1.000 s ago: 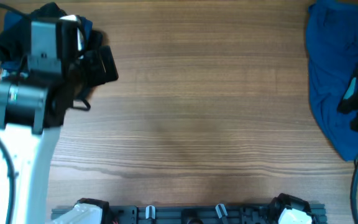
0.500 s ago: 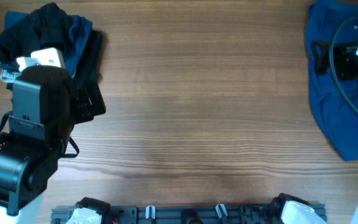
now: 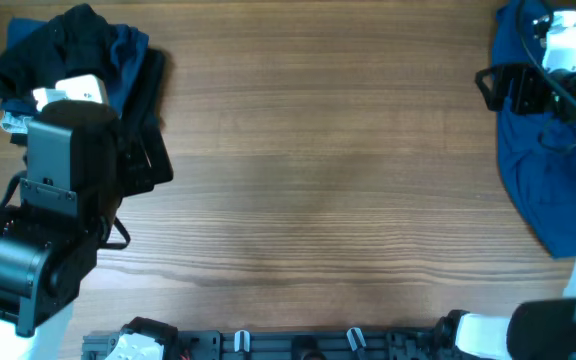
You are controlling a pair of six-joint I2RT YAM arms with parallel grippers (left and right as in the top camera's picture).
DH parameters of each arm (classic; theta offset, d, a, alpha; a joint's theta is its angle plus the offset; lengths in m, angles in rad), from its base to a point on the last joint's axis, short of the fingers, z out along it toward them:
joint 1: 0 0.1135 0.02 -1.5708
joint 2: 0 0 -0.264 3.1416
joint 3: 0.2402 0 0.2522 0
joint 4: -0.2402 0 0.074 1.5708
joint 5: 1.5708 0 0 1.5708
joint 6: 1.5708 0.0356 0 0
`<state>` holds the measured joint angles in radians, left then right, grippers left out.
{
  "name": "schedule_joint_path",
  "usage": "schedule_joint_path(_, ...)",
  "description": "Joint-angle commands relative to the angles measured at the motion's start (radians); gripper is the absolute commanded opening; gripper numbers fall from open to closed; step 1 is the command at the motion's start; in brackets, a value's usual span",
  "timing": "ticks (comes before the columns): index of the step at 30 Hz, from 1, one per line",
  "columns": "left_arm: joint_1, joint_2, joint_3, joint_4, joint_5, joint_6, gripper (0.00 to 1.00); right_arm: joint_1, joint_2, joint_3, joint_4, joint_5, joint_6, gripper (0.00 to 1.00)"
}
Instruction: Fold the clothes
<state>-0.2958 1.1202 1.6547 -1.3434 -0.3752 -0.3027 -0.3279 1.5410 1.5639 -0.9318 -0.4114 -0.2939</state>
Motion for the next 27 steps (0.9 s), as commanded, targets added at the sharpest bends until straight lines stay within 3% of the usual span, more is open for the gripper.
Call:
schedule_joint_path(1, -0.005, 0.001, -0.007, -0.001, 0.18, -0.02, 1.0, 0.003, 0.061, -0.001, 0.0, -0.023, -0.02, 1.0)
schedule_joint_path(8, -0.005, 0.001, -0.007, -0.003, 0.229, -0.019, 1.0, 0.003, 0.115, -0.001, 0.0, -0.023, -0.02, 1.0)
schedule_joint_path(12, -0.005, 0.001, -0.007, -0.092, 0.245, -0.022, 1.0, 0.003, 0.116, -0.001, 0.0, -0.023, -0.019, 1.0)
schedule_joint_path(16, -0.005, -0.039, -0.007, -0.15, 0.202, -0.128, 1.0, 0.003, 0.116, -0.001, 0.0, -0.023, -0.019, 1.0)
schedule_joint_path(23, -0.005, -0.097, -0.124, 0.076, 0.04, -0.133, 1.0, 0.003, 0.116, -0.001, 0.0, -0.023, -0.019, 1.0)
schedule_joint_path(27, -0.005, -0.135, -0.337, 0.352, -0.034, -0.154, 1.0, 0.003, 0.116, -0.001, 0.0, -0.023, -0.02, 1.0)
